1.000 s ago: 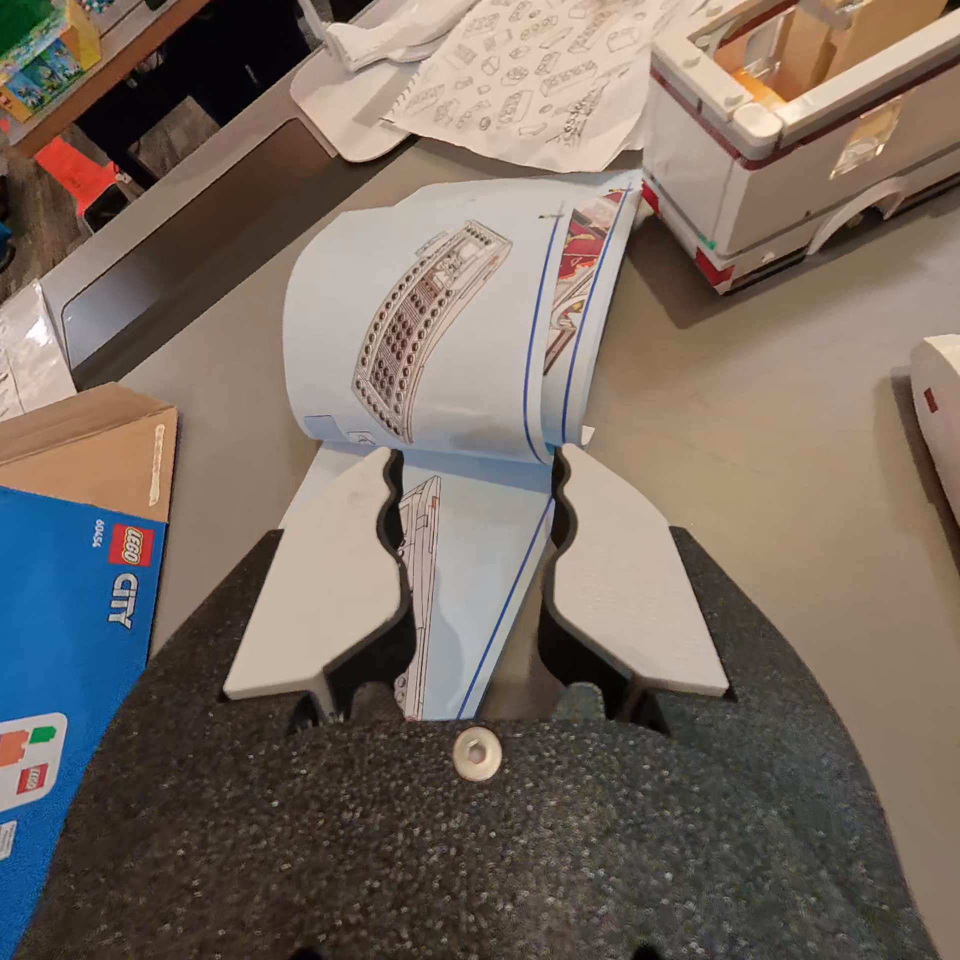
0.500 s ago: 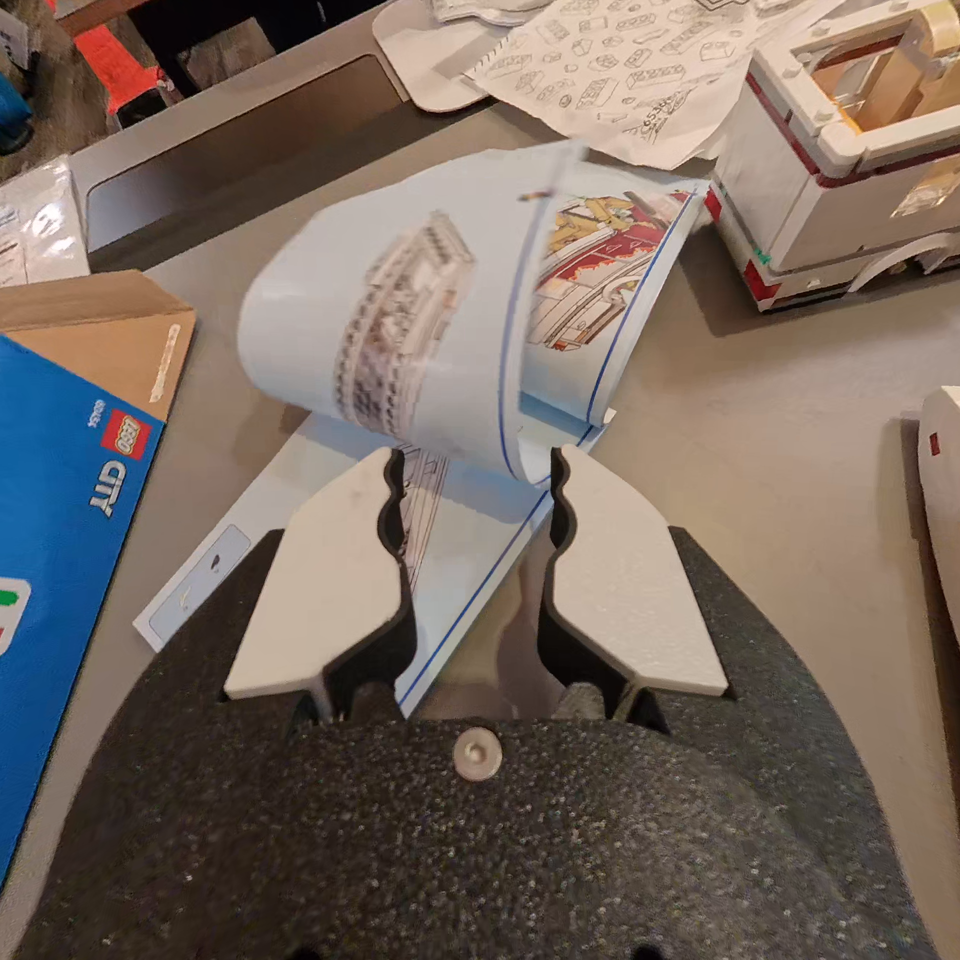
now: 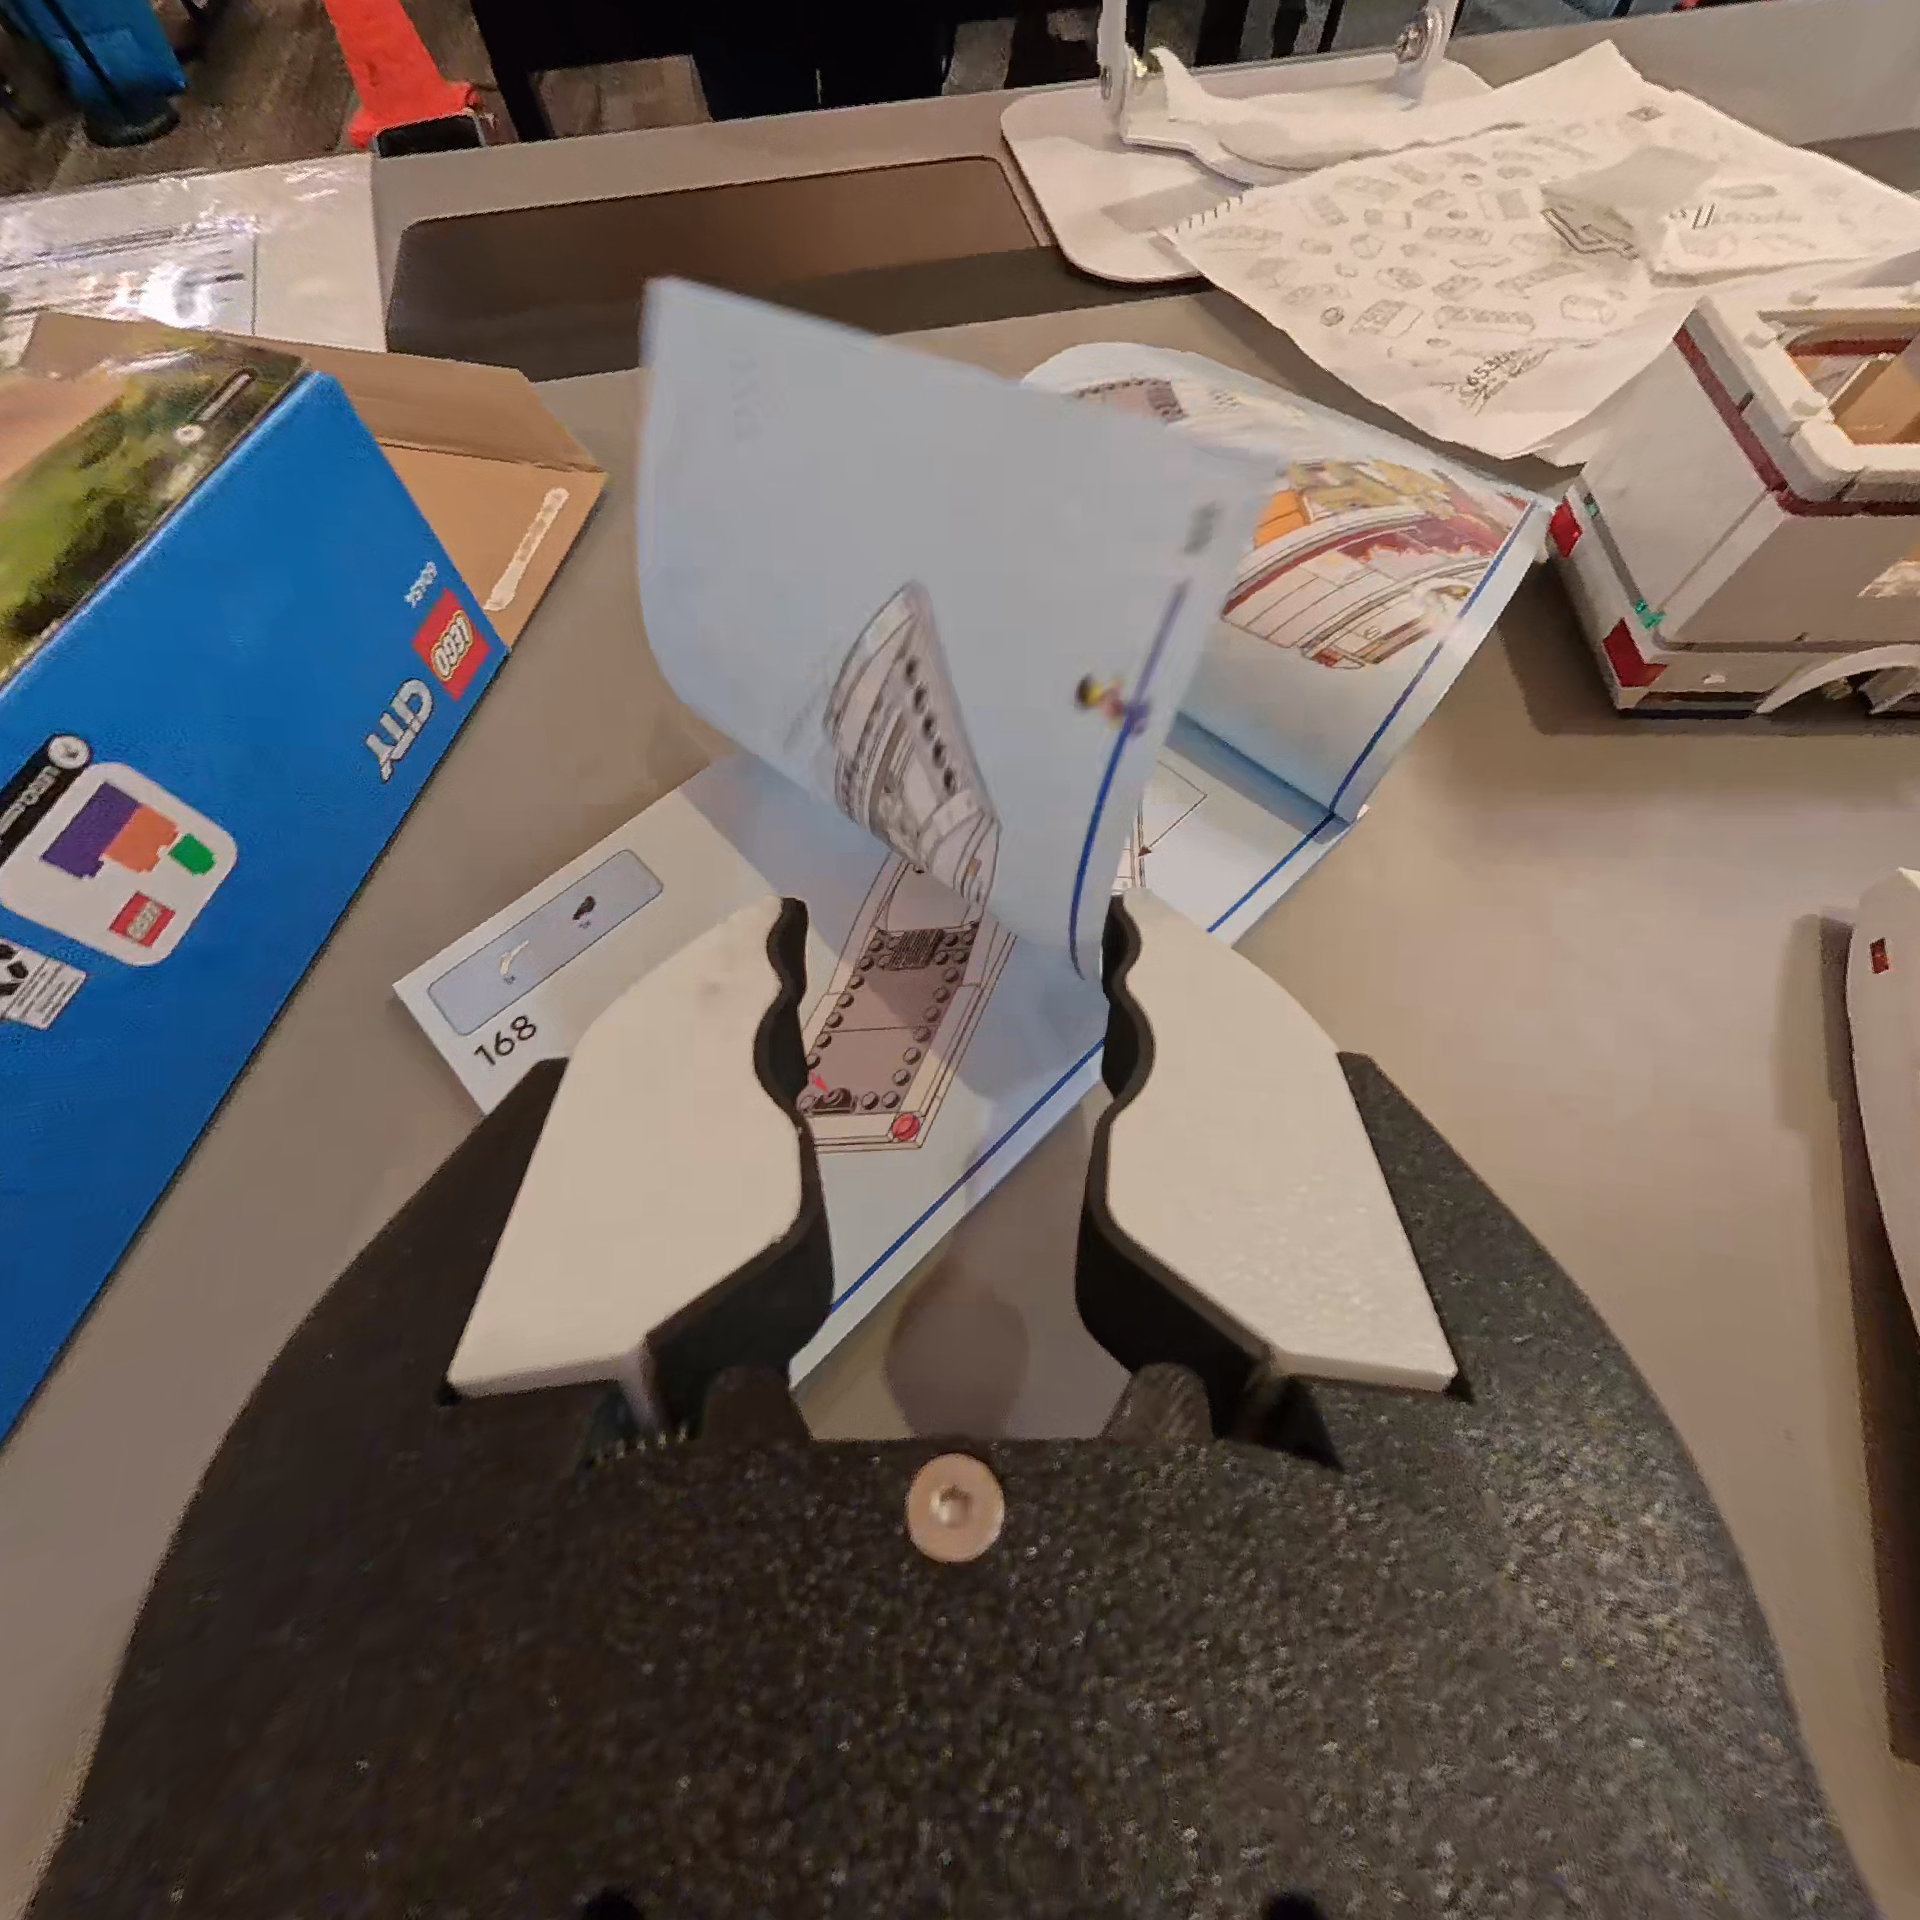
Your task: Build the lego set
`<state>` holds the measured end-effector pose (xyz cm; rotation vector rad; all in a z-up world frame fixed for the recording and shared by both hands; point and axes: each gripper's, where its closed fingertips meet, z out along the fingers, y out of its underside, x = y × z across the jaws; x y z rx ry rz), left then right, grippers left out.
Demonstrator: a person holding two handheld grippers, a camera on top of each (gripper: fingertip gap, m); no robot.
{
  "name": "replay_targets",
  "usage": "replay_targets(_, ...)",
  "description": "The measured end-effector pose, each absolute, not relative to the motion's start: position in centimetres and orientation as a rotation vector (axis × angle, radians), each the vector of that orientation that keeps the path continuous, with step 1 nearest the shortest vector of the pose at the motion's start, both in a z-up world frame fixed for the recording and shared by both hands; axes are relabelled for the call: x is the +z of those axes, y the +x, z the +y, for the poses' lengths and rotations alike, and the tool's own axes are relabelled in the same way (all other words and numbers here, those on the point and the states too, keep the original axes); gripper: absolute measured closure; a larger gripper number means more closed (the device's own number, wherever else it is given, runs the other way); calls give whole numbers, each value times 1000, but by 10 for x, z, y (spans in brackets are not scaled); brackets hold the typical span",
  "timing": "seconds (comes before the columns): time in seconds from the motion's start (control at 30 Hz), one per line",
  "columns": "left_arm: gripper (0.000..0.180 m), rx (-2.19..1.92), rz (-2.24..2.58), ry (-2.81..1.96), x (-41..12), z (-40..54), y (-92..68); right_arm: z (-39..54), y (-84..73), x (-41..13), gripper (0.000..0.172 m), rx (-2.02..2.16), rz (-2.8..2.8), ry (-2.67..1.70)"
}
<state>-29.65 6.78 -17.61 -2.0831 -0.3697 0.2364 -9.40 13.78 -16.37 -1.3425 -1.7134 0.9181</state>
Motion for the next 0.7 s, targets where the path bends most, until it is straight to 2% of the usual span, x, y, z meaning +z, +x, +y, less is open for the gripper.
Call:
replay_targets(0.43, 123, 235, -362, -1982, -154, 15, -290, 137, -94, -165, 146, 942, -1720, -1350)
replay_targets(0.7, 129, 60, 117, -2042, -127, 69, -218, 139, -86, -172, 140, 894, -1847, -1394)
